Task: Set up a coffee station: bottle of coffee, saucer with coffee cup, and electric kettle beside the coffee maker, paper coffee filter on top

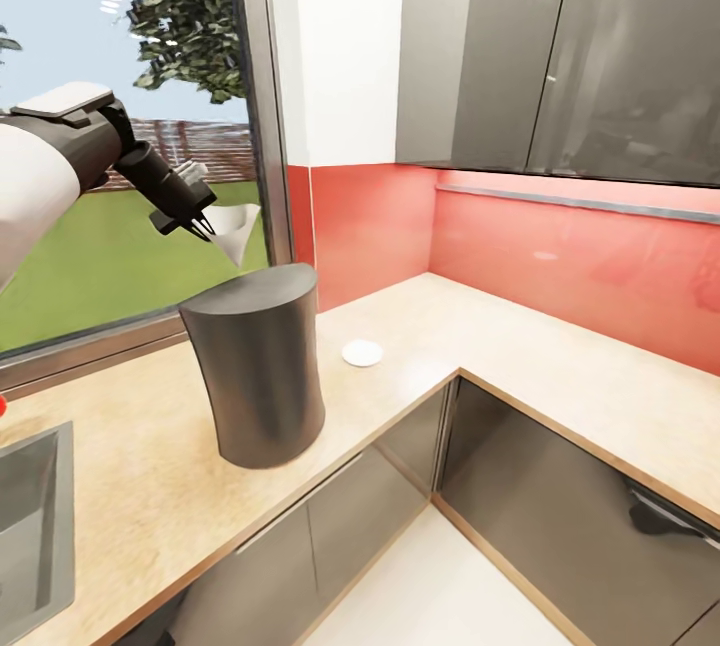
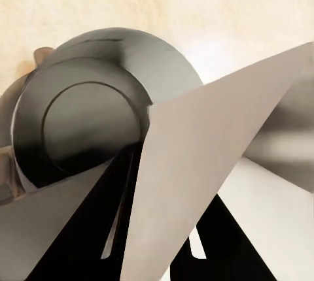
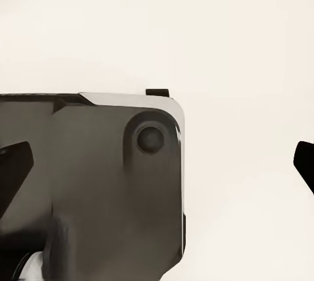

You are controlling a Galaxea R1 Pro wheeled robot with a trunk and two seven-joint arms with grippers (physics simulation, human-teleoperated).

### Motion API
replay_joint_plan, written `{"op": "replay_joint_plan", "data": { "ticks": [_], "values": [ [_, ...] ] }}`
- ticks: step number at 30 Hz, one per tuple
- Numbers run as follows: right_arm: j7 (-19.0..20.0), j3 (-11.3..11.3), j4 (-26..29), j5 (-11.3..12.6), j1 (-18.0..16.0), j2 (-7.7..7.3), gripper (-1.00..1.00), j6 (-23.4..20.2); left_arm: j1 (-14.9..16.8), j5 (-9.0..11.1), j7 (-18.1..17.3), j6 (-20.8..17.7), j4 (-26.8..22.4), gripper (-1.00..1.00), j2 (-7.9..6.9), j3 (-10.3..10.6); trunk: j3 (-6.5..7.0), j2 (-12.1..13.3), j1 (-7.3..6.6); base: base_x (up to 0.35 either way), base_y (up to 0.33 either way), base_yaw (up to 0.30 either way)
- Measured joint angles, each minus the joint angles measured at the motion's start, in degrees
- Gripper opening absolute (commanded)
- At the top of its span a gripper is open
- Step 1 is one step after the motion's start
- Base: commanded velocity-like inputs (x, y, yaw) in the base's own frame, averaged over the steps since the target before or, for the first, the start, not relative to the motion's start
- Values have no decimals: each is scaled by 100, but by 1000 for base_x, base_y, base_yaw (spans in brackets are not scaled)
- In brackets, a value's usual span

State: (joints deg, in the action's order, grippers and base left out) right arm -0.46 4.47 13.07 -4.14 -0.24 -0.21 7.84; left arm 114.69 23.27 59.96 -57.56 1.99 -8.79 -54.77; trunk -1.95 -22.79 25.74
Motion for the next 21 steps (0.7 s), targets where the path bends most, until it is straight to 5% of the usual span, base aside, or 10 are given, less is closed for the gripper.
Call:
{"op": "replay_joint_plan", "data": {
  "ticks": [21],
  "values": [
    [0, 6, 1, 0, 0, -18, 100, 0, -90, 7, -7, 14, -8, -100, -76, 16, 0, 0, 1, 5, -3, 0]
  ]
}}
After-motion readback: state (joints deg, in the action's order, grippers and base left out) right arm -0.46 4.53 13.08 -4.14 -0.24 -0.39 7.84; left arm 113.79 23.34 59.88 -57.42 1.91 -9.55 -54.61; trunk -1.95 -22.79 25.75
